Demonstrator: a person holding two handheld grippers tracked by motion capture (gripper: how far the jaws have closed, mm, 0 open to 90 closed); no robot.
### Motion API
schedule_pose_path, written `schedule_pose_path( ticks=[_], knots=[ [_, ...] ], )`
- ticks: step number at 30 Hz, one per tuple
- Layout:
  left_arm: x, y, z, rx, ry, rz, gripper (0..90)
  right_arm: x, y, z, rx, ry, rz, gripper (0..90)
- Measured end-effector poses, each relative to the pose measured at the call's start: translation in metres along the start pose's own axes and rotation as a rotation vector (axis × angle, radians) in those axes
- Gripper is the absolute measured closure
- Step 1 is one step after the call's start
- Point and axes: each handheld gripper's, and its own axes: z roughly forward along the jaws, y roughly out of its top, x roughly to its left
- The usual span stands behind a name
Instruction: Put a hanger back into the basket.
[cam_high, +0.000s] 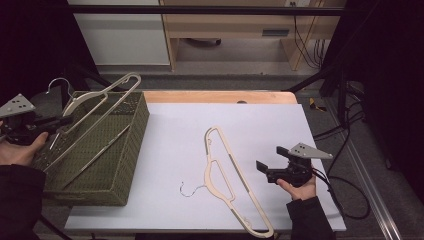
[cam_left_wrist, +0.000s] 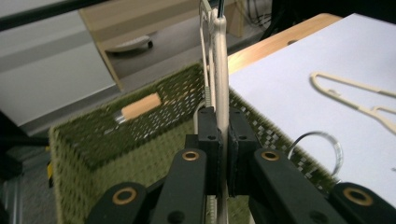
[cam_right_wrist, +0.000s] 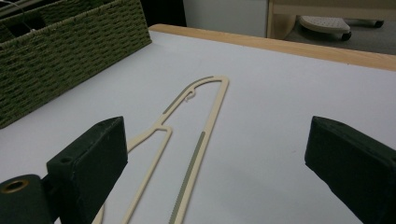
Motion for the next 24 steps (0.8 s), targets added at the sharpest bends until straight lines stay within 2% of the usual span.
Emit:
schedule_pose_path(
  ticks=[3, 6, 8, 10, 16, 19, 21, 24],
  knots=[
    [0.005, -0.010, 0.002, 0.024, 0.009, -0.011, 86.1, 0.001, 0.000, 0.000, 0.001, 0.003, 0.006, 6.2],
    [0.007, -0.023, 0.006, 0.063, 0.026, -0.005, 86.0, 0.000, 0.000, 0.001, 0.002, 0.002, -0.002, 6.1],
    [0.008, -0.026, 0.007, 0.068, 0.025, -0.004, 86.0, 0.000, 0.000, 0.001, 0.004, 0.004, -0.005, 6.2],
    [0.006, -0.033, 0.012, 0.074, 0.018, -0.001, 86.0, 0.000, -0.001, 0.001, 0.007, 0.006, -0.004, 6.2],
    [0.000, -0.046, 0.029, 0.140, 0.034, 0.018, 86.0, 0.000, -0.001, 0.001, 0.010, 0.006, -0.005, 6.1],
    [-0.002, -0.052, 0.035, 0.155, 0.034, 0.011, 85.9, 0.000, -0.001, 0.001, 0.007, 0.007, -0.002, 6.2],
    [-0.005, -0.062, 0.044, 0.182, 0.058, 0.005, 85.6, 0.000, -0.001, 0.001, 0.008, 0.008, -0.004, 6.2],
    [-0.006, -0.068, 0.049, 0.210, 0.061, 0.007, 85.4, 0.001, -0.001, 0.001, 0.009, 0.009, -0.004, 6.2]
  ],
)
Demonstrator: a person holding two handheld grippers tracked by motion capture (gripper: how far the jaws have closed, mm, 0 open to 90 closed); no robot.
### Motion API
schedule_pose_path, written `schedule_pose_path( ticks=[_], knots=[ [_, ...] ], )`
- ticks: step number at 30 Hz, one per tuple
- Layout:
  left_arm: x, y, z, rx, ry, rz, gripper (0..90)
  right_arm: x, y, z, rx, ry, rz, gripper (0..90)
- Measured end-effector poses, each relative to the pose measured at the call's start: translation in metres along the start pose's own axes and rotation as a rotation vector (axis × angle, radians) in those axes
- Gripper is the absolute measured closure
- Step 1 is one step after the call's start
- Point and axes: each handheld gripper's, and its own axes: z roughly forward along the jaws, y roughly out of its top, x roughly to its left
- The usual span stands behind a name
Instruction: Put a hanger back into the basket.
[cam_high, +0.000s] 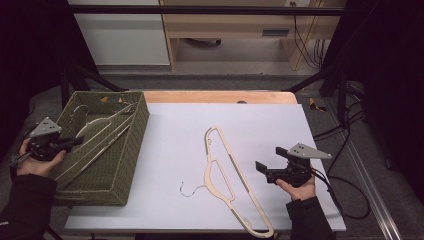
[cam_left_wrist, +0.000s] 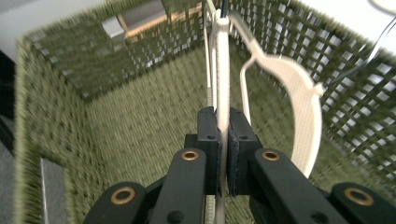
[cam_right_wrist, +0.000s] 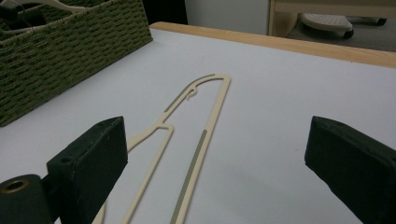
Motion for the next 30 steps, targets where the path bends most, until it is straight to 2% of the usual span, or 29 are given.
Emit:
schedule_pose_path(
  ticks=[2, 3, 4, 5, 6, 8, 9, 13, 18, 26, 28, 30],
  knots=[
    [-0.001, -0.005, 0.005, 0.004, -0.005, -0.025, 85.0, 0.000, 0.000, 0.000, 0.001, 0.000, 0.000, 6.2],
    [0.000, -0.007, 0.006, 0.017, -0.009, -0.024, 84.6, 0.000, 0.000, 0.001, 0.000, 0.000, 0.006, 6.3],
    [0.001, -0.009, 0.008, 0.022, -0.019, -0.044, 84.2, 0.000, 0.000, 0.001, 0.003, -0.003, 0.003, 6.3],
    [0.002, -0.012, 0.011, 0.046, -0.036, -0.070, 83.8, 0.000, 0.000, 0.001, 0.002, -0.003, 0.003, 6.3],
    [0.002, -0.012, 0.011, 0.046, -0.036, -0.070, 83.4, 0.000, 0.000, 0.001, 0.002, -0.003, 0.003, 6.3],
    [0.002, -0.013, 0.013, 0.088, -0.061, -0.092, 82.0, 0.001, 0.000, 0.001, 0.003, -0.001, 0.003, 6.3],
    [0.001, -0.013, 0.013, 0.083, -0.072, -0.105, 80.8, 0.001, 0.000, 0.001, 0.002, 0.000, 0.003, 6.4],
    [0.000, -0.011, 0.011, 0.102, -0.087, -0.114, 76.1, 0.001, 0.000, 0.001, 0.003, 0.001, 0.003, 6.4],
    [-0.006, -0.008, 0.006, 0.114, -0.089, -0.089, 71.2, 0.002, 0.000, 0.001, -0.001, 0.004, 0.001, 6.4],
    [-0.014, -0.002, -0.007, 0.075, -0.071, -0.085, 65.7, 0.004, 0.001, 0.002, 0.003, 0.009, -0.003, 6.4],
    [-0.017, 0.002, -0.016, 0.031, -0.061, -0.086, 64.2, 0.005, 0.002, 0.001, 0.001, 0.013, -0.010, 6.4],
    [-0.018, 0.004, -0.020, 0.020, -0.063, -0.088, 60.7, 0.005, 0.002, 0.001, -0.001, 0.013, -0.007, 6.4]
  ],
)
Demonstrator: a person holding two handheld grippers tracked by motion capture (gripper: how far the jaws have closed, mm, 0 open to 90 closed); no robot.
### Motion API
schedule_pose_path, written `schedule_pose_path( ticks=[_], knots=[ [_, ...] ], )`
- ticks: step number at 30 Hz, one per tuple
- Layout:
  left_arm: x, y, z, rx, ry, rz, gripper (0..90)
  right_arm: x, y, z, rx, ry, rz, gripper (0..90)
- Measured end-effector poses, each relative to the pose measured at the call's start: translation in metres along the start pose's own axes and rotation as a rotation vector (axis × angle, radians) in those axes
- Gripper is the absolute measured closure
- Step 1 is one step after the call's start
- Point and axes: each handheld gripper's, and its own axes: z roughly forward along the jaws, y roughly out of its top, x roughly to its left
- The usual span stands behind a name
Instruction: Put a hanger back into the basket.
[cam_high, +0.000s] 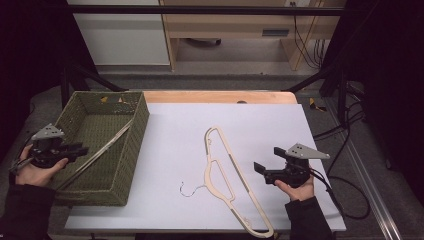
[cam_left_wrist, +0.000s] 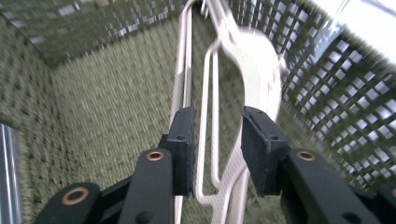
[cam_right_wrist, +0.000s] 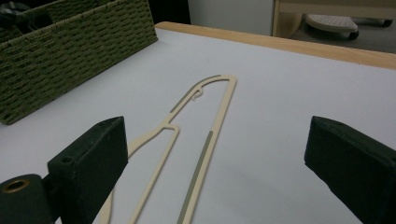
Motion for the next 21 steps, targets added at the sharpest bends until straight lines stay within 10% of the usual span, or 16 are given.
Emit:
schedule_pose_path(
  ticks=[10, 21],
  knots=[
    [-0.038, 0.022, -0.027, -0.259, -0.020, 0.006, 27.5, 0.006, 0.002, 0.001, -0.003, 0.013, -0.008, 6.2],
    [-0.087, 0.042, -0.022, -0.390, -0.092, 0.039, 7.0, 0.010, 0.001, 0.001, 0.002, 0.033, -0.003, 6.3]
  ],
)
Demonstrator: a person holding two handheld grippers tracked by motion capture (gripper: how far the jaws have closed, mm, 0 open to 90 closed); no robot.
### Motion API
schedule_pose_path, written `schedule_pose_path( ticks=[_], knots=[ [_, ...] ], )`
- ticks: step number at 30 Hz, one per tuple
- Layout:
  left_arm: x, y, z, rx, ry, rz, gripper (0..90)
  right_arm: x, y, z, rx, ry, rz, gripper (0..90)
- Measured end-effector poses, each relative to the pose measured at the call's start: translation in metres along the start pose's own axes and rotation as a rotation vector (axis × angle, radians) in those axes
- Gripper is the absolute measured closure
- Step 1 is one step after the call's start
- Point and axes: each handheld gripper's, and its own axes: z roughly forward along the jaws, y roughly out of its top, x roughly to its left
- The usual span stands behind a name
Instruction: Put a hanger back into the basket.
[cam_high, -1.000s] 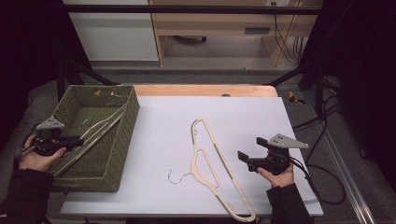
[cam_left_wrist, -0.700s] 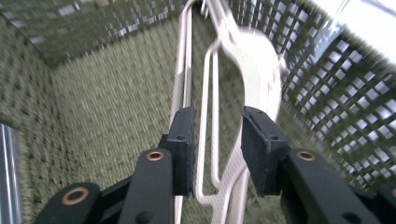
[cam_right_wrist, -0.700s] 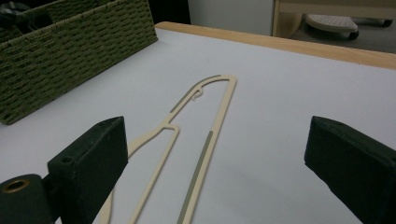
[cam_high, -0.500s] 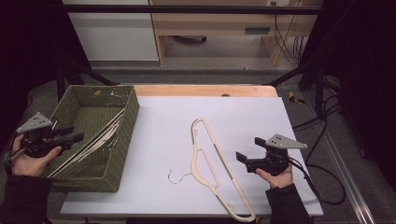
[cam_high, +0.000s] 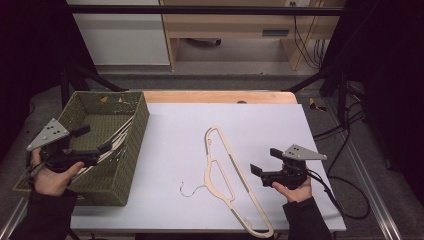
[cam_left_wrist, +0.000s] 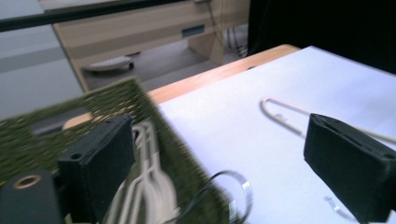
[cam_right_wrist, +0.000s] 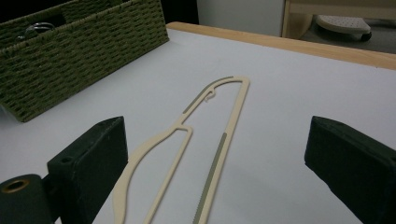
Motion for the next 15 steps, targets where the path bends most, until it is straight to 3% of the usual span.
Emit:
schedule_pose_path(
  ticks=[1, 6, 15],
  knots=[
    [-0.009, 0.000, 0.005, -0.021, -0.029, -0.013, 6.6, 0.000, 0.000, 0.000, -0.002, 0.003, 0.004, 6.3],
    [-0.031, -0.005, 0.020, -0.047, -0.079, -0.026, 5.4, 0.002, -0.001, 0.002, 0.002, 0.008, 0.005, 6.2],
    [-0.064, -0.010, 0.045, -0.034, -0.168, -0.016, 5.9, 0.003, -0.003, 0.003, 0.005, 0.010, -0.009, 6.4]
  ],
)
